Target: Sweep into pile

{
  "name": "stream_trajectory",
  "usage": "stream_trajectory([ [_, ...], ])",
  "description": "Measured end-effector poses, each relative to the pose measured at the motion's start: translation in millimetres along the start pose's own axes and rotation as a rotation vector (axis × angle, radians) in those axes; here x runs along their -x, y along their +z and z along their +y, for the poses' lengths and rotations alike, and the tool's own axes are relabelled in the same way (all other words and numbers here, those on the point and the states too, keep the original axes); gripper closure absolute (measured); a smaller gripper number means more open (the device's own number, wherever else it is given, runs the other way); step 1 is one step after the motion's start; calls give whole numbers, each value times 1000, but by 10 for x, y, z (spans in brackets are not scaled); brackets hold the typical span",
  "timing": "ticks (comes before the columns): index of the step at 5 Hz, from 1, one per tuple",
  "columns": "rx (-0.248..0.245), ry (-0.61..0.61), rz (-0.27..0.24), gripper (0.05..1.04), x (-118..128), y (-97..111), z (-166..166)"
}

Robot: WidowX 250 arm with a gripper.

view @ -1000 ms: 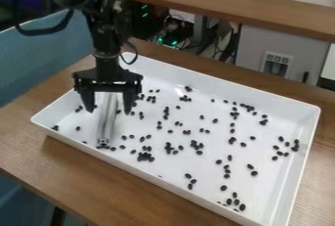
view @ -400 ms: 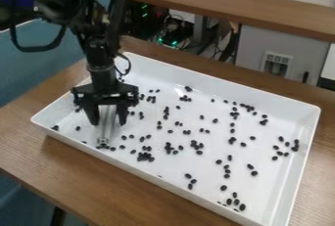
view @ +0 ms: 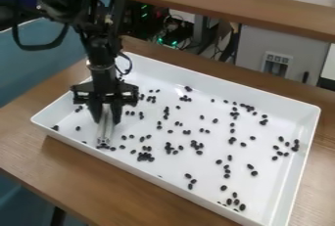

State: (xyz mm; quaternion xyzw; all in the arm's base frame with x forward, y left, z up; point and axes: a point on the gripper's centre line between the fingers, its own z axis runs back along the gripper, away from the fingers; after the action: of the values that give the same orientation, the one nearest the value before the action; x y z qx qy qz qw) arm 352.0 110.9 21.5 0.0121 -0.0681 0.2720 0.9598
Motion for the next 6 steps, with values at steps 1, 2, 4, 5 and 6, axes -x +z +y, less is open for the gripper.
stream_trajectory([
  [1,-22,-72,24,703,110,16,-215],
  [2,44,-213,32,703,261,193,-621],
  [4,188,-470,24,703,609,453,-1522],
  [5,224,-563,34,703,771,435,-2011],
  [6,212,-592,51,703,869,359,-2345],
])
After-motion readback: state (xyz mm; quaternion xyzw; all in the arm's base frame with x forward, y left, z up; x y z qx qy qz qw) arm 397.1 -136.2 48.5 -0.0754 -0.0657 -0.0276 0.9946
